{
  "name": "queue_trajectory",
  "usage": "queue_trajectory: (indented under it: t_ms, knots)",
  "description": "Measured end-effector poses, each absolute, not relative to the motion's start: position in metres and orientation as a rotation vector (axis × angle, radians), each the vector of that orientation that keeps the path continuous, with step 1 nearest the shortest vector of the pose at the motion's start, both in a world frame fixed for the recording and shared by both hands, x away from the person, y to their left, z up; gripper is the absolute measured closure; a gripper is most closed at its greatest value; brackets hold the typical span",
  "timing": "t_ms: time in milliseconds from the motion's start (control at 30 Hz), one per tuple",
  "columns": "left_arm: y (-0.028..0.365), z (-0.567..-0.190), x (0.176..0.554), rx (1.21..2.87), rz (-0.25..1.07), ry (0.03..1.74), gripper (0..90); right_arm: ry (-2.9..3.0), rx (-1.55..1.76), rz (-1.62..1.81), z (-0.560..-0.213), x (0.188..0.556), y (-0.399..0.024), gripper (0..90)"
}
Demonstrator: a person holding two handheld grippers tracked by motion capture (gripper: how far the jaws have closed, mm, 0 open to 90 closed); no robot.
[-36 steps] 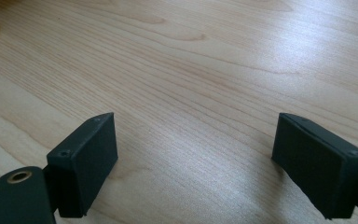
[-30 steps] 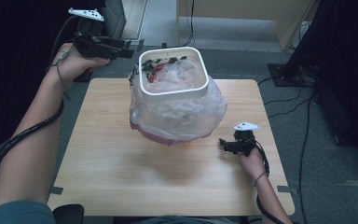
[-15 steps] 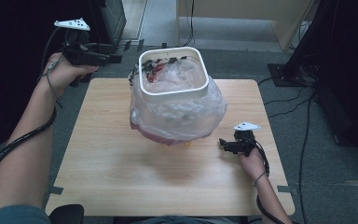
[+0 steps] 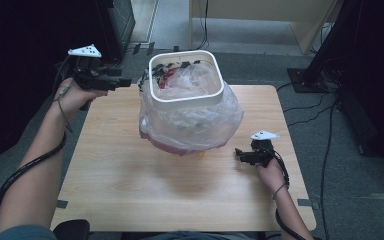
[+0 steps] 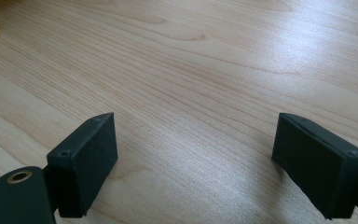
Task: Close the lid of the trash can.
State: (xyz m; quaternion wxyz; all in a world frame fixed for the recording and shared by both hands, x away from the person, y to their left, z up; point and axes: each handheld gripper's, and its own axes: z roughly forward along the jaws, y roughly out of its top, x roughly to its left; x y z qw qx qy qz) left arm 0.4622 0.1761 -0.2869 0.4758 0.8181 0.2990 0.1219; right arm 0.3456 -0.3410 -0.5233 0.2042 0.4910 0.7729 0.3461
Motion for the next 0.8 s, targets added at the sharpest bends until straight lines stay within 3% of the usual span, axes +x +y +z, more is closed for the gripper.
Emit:
queue_trajectory:
  t_ms: [800]
  knots:
    - [0.166,-0.433,0.433,1.990,0.247,0.774,33.8,2.155,1.371,0.966,-0.523,0.346,-0.341,13.6]
